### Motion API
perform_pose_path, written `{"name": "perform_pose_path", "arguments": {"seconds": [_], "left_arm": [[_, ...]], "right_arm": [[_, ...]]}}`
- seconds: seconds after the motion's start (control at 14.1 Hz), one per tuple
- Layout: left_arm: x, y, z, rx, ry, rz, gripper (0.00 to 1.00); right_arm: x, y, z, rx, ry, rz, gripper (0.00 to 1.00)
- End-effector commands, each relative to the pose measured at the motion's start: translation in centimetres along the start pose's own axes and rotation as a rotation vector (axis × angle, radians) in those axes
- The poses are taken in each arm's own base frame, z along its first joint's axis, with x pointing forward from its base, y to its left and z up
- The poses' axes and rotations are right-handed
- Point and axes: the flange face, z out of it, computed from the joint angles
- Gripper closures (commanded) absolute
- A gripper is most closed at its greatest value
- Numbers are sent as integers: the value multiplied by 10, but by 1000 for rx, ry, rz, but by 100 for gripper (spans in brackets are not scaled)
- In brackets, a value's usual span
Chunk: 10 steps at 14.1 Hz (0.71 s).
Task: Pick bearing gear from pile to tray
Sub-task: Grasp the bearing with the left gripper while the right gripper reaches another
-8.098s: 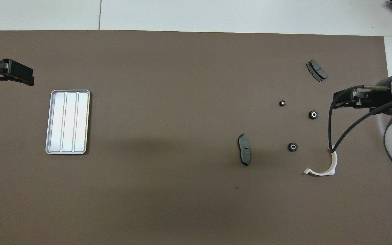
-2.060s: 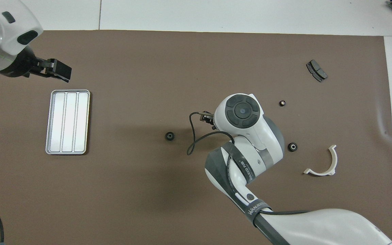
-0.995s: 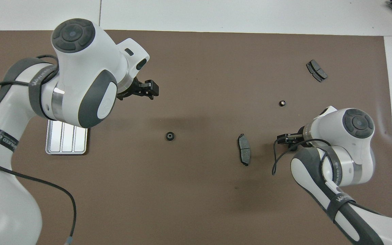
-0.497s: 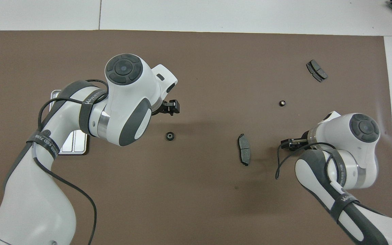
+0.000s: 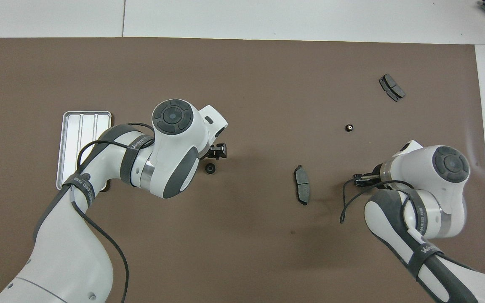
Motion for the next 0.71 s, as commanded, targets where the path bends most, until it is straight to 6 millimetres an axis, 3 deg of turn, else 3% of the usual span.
{"name": "perform_pose_path", "arguments": {"seconds": [0.0,0.36,0.64], "left_arm": [[-10,9,11,7,3,6,15],[-15,14,24,15,-11,17,21],[-15,15,27,17,-12,24,28]], "right_arm": [[-2,-4,-11,24,34,-14,100],[23,-13,-53,30,51,-19,100],[35,-61,-69,43,75,21,100]]}}
